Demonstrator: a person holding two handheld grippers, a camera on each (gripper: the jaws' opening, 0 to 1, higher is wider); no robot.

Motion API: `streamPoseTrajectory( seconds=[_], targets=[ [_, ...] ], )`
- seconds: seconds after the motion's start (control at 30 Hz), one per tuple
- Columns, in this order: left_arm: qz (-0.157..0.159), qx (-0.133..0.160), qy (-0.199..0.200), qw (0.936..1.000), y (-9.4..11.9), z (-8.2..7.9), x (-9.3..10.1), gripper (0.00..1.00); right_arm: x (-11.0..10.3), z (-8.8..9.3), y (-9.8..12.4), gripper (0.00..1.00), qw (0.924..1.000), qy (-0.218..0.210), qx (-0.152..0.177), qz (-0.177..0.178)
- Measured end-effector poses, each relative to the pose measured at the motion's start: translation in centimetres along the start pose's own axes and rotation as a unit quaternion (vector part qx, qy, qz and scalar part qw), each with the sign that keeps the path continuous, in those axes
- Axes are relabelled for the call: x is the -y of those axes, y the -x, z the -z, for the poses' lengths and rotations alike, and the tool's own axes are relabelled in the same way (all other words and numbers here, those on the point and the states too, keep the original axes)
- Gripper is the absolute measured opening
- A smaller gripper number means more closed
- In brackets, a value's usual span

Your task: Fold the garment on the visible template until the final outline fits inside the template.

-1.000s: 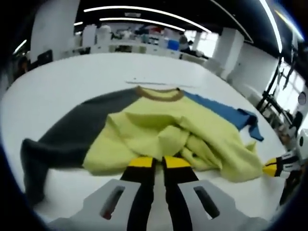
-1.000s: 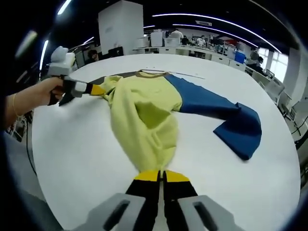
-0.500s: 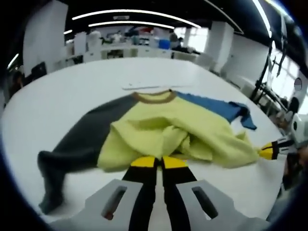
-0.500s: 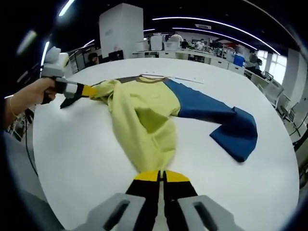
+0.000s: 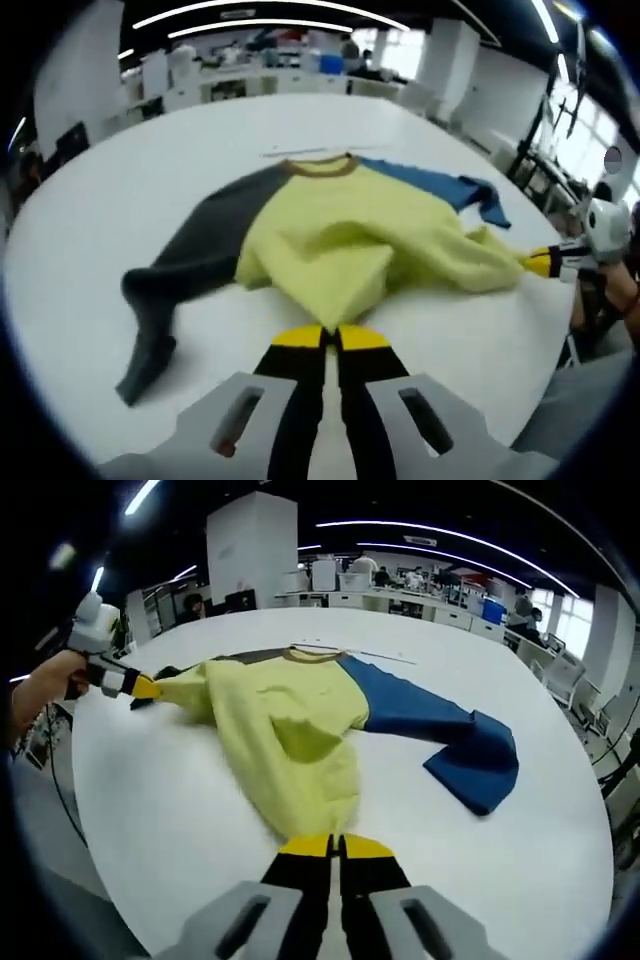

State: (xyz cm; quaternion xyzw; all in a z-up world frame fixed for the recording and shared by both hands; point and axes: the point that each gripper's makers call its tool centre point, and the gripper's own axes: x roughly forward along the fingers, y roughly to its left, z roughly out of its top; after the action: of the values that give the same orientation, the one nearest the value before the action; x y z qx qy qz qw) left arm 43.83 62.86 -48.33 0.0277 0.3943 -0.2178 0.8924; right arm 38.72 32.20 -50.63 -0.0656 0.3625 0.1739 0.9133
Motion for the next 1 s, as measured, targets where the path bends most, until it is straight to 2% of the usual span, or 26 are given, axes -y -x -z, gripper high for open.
streamPoseTrajectory(
  seconds=[0.1, 0.2, 0.37, 0.7, 1.0],
  targets=[
    [0.003, -0.014, 0.011, 0.9998, 1.1, 1.3, -0.2, 0.00, 0.1, -0.3, 0.5, 0.00, 0.9999, -0.002, 0.012, -0.002],
    [0.011, -0.014, 0.032, 0.9993, 2.5, 2.1, 0.1, 0.00, 0.0, -0.4, 1.0, 0.00, 0.9995, -0.012, 0.025, -0.013],
    [0.019, -0.024, 0.034, 0.9990, 3.5, 3.2, 0.6, 0.00, -0.4, -0.1, 1.5, 0.00, 0.9990, -0.018, 0.033, -0.025],
    [0.015, -0.031, 0.031, 0.9989, 5.3, 4.5, 0.6, 0.00, -1.0, 0.6, 2.8, 0.00, 0.9980, -0.042, 0.031, -0.037],
    [0.003, -0.034, 0.039, 0.9986, 6.7, 6.1, -0.5, 0.00, -3.1, 1.8, 4.3, 0.00, 0.9974, -0.044, 0.021, -0.052]
  ],
)
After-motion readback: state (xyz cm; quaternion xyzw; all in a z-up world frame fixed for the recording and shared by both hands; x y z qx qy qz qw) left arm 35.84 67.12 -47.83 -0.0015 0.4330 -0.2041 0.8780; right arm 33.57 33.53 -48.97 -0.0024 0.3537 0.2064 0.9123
